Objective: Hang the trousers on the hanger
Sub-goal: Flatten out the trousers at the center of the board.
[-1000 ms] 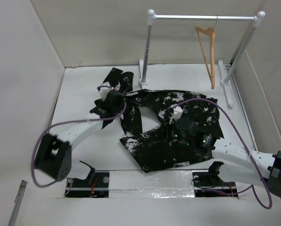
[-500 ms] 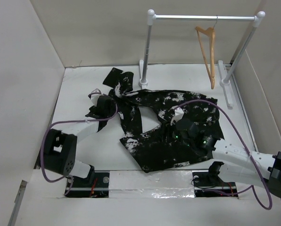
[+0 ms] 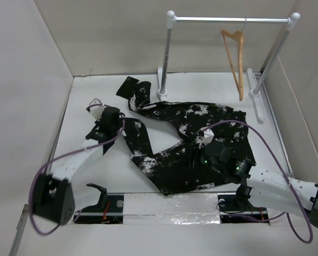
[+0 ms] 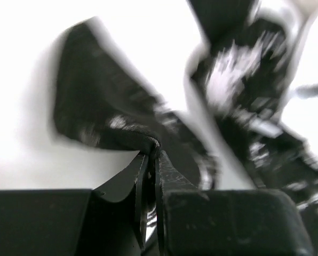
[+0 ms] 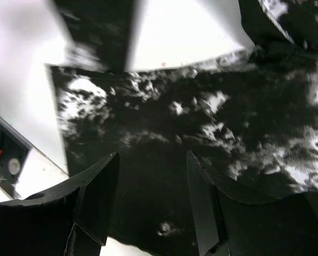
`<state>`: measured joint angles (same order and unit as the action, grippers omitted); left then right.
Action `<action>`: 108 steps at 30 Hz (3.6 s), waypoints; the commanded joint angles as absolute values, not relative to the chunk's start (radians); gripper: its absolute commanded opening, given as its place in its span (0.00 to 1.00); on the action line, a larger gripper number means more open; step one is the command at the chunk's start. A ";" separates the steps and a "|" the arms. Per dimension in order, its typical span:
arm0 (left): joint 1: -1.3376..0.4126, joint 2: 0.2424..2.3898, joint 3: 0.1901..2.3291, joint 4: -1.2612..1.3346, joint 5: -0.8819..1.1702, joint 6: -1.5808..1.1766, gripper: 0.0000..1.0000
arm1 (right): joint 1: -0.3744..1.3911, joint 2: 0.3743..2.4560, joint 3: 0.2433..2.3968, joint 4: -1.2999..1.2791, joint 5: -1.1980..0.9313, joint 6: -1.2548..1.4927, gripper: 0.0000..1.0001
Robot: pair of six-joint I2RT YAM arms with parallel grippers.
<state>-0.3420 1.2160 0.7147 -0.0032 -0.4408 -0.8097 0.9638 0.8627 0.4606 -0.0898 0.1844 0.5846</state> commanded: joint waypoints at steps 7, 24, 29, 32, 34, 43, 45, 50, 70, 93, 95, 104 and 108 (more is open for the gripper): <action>-0.334 0.649 0.739 -0.511 -0.839 -1.009 0.14 | 0.973 0.891 0.469 -0.095 0.215 0.588 0.58; -0.334 1.059 0.796 -0.066 -0.489 -0.844 0.64 | 0.908 1.336 0.960 0.011 0.101 0.324 0.20; -0.334 1.137 0.812 -0.020 -0.447 -0.854 0.62 | 0.908 1.670 1.301 -0.046 0.135 0.272 0.69; -0.334 1.039 0.753 -0.006 -0.417 -0.857 0.61 | 0.887 1.808 1.449 -0.084 0.130 0.256 0.70; -0.334 0.924 0.703 0.020 -0.394 -0.848 0.61 | 0.862 1.939 1.593 -0.112 0.129 0.258 0.70; -0.334 0.680 0.603 0.003 -0.344 -0.805 0.60 | 0.810 2.322 2.024 -0.256 0.172 0.275 0.66; -0.334 0.686 0.598 0.003 -0.356 -0.798 0.60 | 0.810 2.353 2.054 -0.261 0.169 0.273 0.64; -0.334 0.707 0.580 0.003 -0.362 -0.818 0.61 | 0.831 2.315 2.016 -0.218 0.112 0.243 0.00; -0.334 0.755 0.463 0.003 -0.371 -0.868 0.70 | 0.422 1.802 1.319 -0.106 -0.589 0.248 0.00; -0.416 1.037 0.408 -0.003 -0.075 -0.723 0.70 | 0.390 1.408 0.896 -0.015 -0.293 0.304 0.00; -0.416 1.071 0.414 0.032 -0.075 -0.709 0.71 | 0.390 1.398 0.891 -0.011 -0.298 0.304 0.00; -0.416 1.256 0.478 0.147 -0.101 -0.713 0.34 | 0.399 1.414 0.897 0.011 -0.314 0.310 0.00; -0.416 1.290 0.583 0.198 -0.175 -0.768 0.00 | 0.431 1.422 0.945 0.026 -0.321 0.316 0.00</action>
<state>-0.4156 1.2934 0.4919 0.1211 -0.1036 -0.7387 0.4038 1.4250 0.8864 -0.0376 -0.3096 0.3119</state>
